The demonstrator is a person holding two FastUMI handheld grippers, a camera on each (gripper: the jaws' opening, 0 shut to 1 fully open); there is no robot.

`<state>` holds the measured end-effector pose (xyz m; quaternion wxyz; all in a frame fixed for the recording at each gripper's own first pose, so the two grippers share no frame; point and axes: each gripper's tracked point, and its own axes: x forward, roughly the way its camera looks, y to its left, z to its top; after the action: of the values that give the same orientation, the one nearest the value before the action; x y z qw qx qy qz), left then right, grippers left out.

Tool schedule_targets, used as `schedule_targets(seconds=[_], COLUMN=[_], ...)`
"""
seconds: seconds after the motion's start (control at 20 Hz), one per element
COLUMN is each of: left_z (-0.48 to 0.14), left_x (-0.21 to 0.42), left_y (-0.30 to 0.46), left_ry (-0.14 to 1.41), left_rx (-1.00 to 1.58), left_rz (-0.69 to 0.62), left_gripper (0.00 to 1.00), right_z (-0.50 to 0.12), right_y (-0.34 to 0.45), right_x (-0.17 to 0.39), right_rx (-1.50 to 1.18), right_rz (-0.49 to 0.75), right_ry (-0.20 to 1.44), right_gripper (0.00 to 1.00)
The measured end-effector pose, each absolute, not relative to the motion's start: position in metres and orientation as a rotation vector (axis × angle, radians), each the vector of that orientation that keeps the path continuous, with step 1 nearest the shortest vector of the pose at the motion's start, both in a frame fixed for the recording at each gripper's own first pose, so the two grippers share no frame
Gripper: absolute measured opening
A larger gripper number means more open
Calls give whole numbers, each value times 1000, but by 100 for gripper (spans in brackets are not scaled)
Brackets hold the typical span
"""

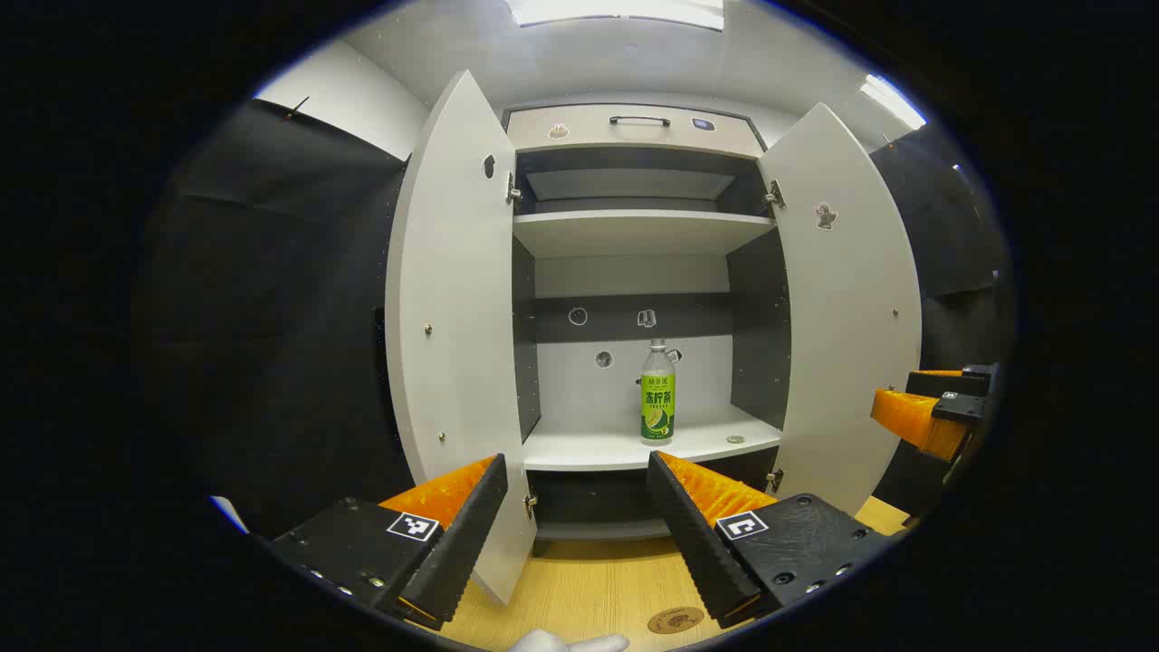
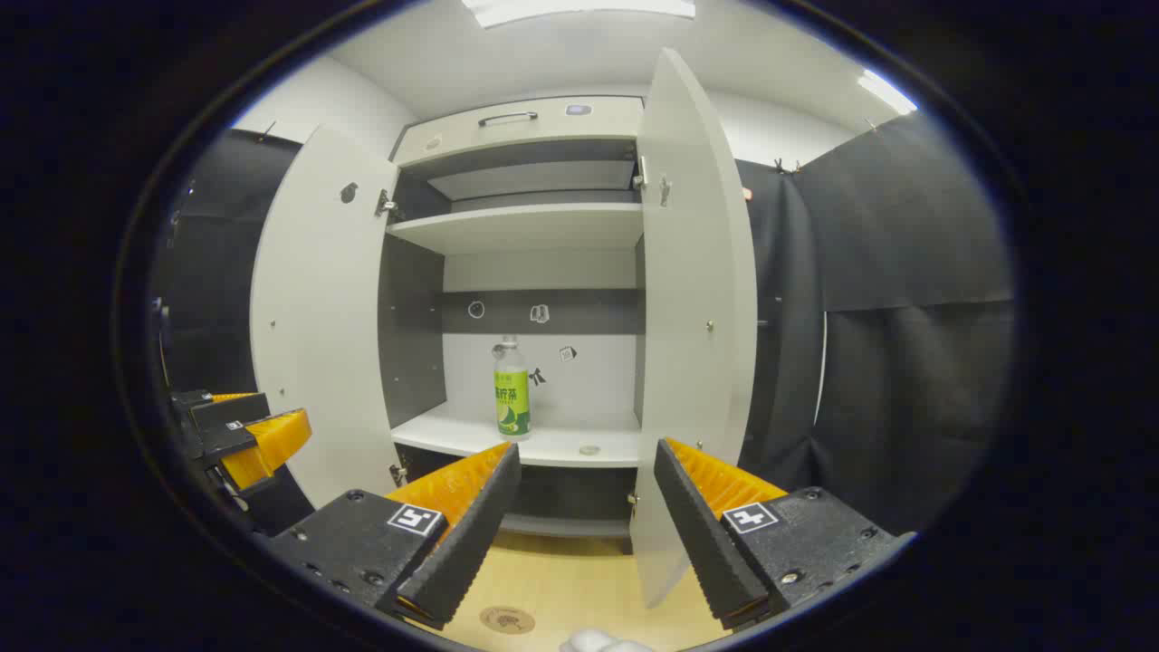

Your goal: Grasp the bottle in the cabinet with the left hand and place it on the coaster, then close the right door with the right hand and the left door with the left hand.

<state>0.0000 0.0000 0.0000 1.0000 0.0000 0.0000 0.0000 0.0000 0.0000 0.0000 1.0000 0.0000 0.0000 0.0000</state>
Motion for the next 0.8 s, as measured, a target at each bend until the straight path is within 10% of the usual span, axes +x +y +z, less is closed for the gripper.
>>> schedule_targets(seconds=[0.8], left_z=[-3], left_x=[45], left_y=[-3], left_ry=[-5], left_rx=[4], left_rz=[-32], left_gripper=[95], right_z=[3], right_y=[10], right_x=[18], right_rx=[-3], right_rz=[1], right_ry=[4], right_gripper=[98])
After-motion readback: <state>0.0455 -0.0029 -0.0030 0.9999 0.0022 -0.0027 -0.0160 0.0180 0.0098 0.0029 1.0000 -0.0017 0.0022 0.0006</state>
